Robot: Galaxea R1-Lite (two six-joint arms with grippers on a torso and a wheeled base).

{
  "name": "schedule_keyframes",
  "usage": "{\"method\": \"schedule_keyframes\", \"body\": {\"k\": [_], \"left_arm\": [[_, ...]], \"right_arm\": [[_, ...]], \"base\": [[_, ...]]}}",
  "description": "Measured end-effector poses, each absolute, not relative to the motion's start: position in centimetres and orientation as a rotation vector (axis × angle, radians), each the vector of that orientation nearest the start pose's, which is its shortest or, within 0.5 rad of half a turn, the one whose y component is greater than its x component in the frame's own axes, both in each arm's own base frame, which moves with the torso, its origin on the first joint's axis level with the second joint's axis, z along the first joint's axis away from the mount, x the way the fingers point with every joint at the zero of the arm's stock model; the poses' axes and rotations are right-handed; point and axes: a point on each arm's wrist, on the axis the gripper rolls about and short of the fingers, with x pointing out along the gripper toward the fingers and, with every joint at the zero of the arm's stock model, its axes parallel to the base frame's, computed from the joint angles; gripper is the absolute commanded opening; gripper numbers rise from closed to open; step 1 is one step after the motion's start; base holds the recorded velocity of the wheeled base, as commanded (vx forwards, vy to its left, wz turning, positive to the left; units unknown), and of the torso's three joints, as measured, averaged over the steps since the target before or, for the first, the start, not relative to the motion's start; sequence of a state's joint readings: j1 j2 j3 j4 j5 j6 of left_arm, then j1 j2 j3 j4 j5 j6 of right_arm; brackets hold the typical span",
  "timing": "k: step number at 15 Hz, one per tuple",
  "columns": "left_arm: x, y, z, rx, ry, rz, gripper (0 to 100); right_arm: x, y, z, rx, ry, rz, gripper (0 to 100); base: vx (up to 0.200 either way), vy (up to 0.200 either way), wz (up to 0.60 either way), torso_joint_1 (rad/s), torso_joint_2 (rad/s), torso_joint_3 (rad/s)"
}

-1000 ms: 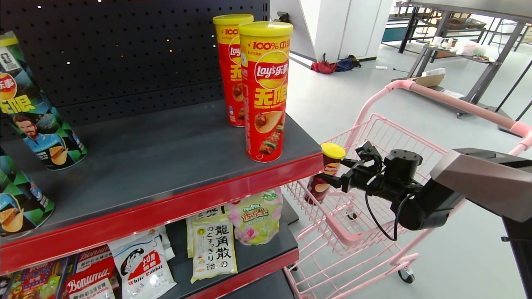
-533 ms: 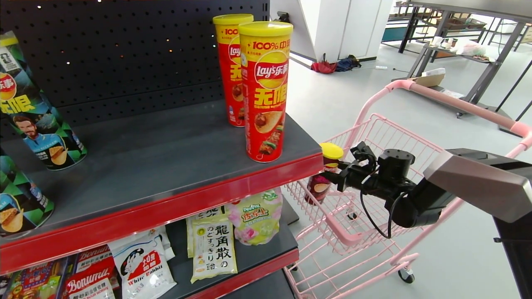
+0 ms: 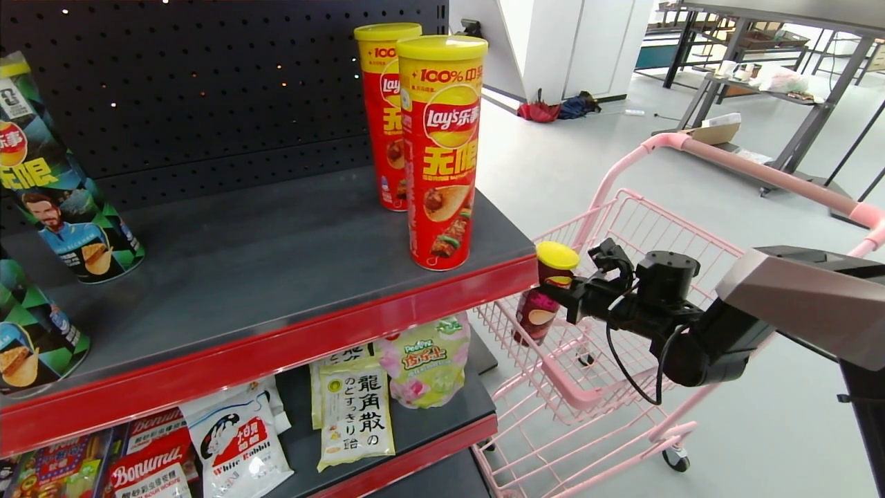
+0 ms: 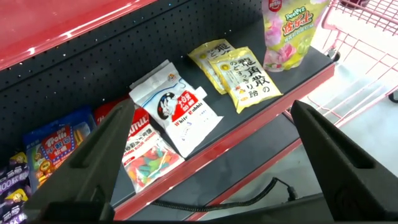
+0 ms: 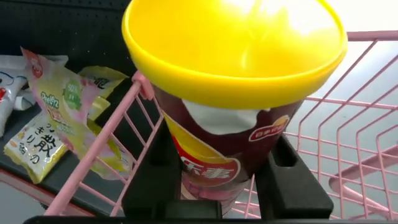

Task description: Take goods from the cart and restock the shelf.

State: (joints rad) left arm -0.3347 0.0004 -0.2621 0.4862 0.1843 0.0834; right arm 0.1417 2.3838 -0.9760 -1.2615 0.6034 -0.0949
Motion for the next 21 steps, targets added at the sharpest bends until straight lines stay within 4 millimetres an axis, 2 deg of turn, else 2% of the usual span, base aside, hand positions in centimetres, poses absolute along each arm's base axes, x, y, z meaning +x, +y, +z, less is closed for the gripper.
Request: {"method": "schedule_keyframes", "body": {"k": [6, 11, 13, 15, 17, 19, 21], "left_arm": [[-4.7, 2.1, 9.5, 0.139, 0.211, -0.172, 100], [-4.7, 2.0, 9.5, 0.136, 0.212, -0.172, 100], [-4.7, 2.0, 9.5, 0.136, 0.212, -0.173, 100], [-4.7, 2.0, 9.5, 0.134, 0.211, -0.188, 100], [-4.7, 2.0, 9.5, 0.132, 0.212, -0.203, 100], [-4.7, 2.0, 9.5, 0.132, 0.211, -0.207, 100], [-4.7, 1.9, 9.5, 0.131, 0.212, -0.214, 100]], "right_arm": [[36.3, 5.7, 9.9, -0.074, 0.072, 0.615, 0], [30.0, 4.3, 16.0, -0.078, 0.099, 0.481, 0], [26.9, 3.8, 18.6, -0.080, 0.126, 0.420, 0], [22.2, 3.0, 21.1, -0.089, 0.186, 0.297, 0], [16.9, 2.1, 22.3, -0.096, 0.268, 0.183, 0], [11.6, 1.1, 22.6, -0.094, 0.287, 0.091, 0], [7.1, 0.3, 21.8, -0.100, 0.254, 0.026, 0]], "base": [[0.000, 0.000, 0.00, 0.000, 0.00, 0.000], [0.000, 0.000, 0.00, 0.000, 0.00, 0.000], [0.000, 0.000, 0.00, 0.000, 0.00, 0.000], [0.000, 0.000, 0.00, 0.000, 0.00, 0.000], [0.000, 0.000, 0.00, 0.000, 0.00, 0.000], [0.000, 0.000, 0.00, 0.000, 0.00, 0.000], [0.000, 0.000, 0.00, 0.000, 0.00, 0.000]]}}
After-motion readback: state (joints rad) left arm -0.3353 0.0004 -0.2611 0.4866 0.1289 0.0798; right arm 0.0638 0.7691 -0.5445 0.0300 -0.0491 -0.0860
